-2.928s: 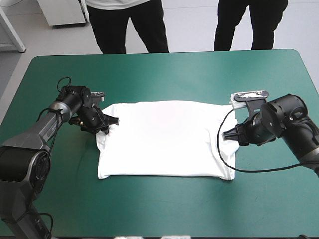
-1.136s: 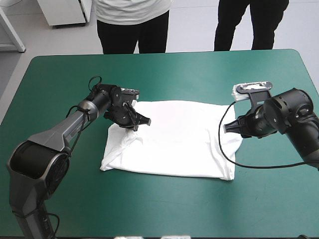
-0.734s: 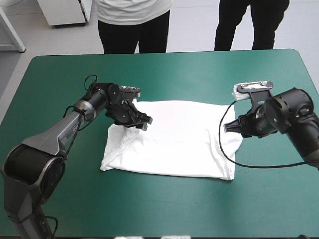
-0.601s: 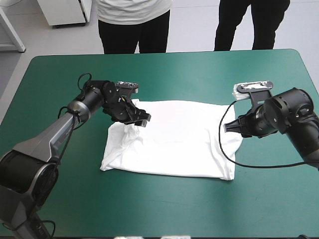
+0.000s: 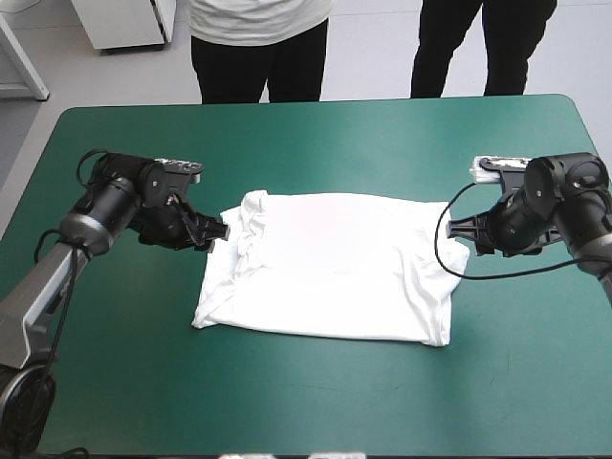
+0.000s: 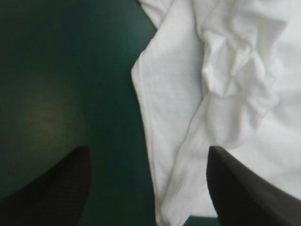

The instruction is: Fold the cloth

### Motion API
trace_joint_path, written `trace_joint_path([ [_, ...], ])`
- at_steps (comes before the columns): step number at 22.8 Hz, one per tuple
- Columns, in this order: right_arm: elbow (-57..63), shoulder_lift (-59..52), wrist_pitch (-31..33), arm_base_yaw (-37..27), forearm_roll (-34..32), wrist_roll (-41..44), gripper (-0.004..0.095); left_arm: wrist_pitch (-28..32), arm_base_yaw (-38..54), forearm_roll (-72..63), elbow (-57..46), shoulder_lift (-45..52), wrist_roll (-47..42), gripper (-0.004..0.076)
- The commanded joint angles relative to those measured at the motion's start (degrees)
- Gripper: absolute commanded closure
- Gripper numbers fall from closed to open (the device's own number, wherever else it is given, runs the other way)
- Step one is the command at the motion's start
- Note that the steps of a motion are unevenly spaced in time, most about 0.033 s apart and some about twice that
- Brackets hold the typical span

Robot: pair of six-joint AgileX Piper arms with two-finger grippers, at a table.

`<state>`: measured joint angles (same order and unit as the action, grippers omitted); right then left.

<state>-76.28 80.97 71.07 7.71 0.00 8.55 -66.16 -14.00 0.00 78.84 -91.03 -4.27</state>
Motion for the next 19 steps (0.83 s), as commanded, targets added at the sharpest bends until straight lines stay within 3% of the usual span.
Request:
trace_joint_path([
  [1,-1.82,2.09,-3.64,-1.23,1.97,-2.67,0.0474,0.50,2.60,-0.48,-3.89,7.52,-0.54,0.0241],
  [10,-1.82,14.92,-12.18,-1.23,2.49,-4.15,0.0475,-0.74,3.39,-1.03,-5.56,10.20,-0.54,0.0286],
  [19,-1.70,20.48,-13.76,-1.23,0.69,-3.72,0.0475,-0.97,3.39,-1.03,-5.56,10.20,-0.54,0.0291],
])
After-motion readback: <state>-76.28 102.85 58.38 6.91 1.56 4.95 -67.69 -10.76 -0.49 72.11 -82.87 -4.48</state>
